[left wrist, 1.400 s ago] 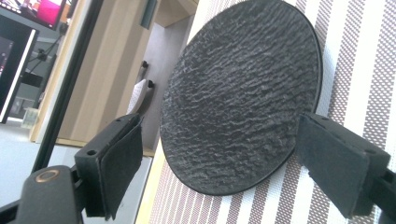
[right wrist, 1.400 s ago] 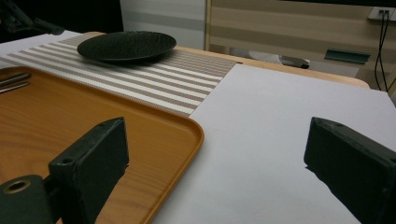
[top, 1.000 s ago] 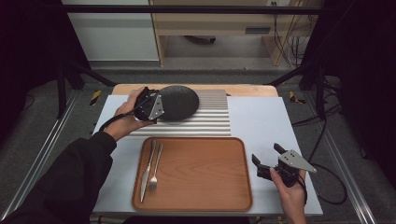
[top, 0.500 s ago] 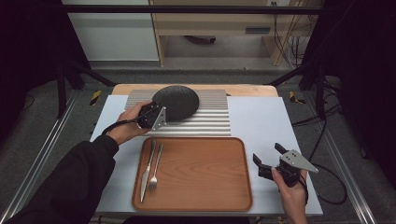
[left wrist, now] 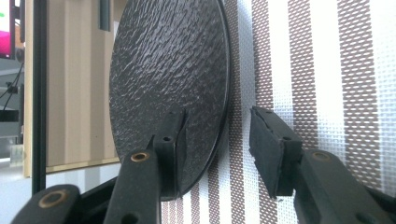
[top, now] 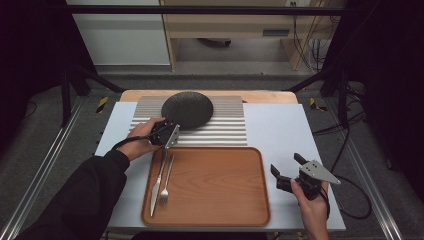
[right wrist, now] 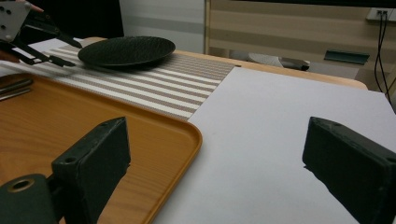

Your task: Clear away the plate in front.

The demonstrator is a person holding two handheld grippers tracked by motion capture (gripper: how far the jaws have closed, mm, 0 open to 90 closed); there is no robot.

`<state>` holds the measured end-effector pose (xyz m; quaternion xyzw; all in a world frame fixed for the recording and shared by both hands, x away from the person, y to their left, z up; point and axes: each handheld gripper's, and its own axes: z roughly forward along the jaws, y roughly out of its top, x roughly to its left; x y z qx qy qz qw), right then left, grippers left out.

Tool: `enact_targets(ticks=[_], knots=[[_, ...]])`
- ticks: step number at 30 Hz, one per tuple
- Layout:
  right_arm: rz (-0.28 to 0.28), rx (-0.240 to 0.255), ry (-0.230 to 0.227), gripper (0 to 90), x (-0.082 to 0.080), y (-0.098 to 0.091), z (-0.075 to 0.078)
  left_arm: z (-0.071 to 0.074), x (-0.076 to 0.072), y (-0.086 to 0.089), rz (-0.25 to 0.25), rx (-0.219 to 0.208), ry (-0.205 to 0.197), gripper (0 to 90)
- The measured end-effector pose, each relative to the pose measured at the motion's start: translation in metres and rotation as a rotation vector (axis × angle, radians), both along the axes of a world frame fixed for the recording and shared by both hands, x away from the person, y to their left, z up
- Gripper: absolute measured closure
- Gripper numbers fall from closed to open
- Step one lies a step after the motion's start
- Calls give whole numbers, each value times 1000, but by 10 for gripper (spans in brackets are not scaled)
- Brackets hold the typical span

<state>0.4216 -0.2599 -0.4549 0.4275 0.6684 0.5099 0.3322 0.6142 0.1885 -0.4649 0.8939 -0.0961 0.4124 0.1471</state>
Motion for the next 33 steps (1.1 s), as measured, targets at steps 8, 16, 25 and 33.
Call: enact_targets(ticks=[8,16,25,33], knots=[[-1,7,0,76,0,-1,0,-8,2,-5,5,6,-14,621],[-3,11,0,76,-1,-2,1,-14,7,-9,36,11,-45,655],[2,11,6,76,0,-2,-1,-20,11,-8,55,10,-65,686],[6,15,14,75,1,-3,-2,-24,15,-10,66,1,-86,693]])
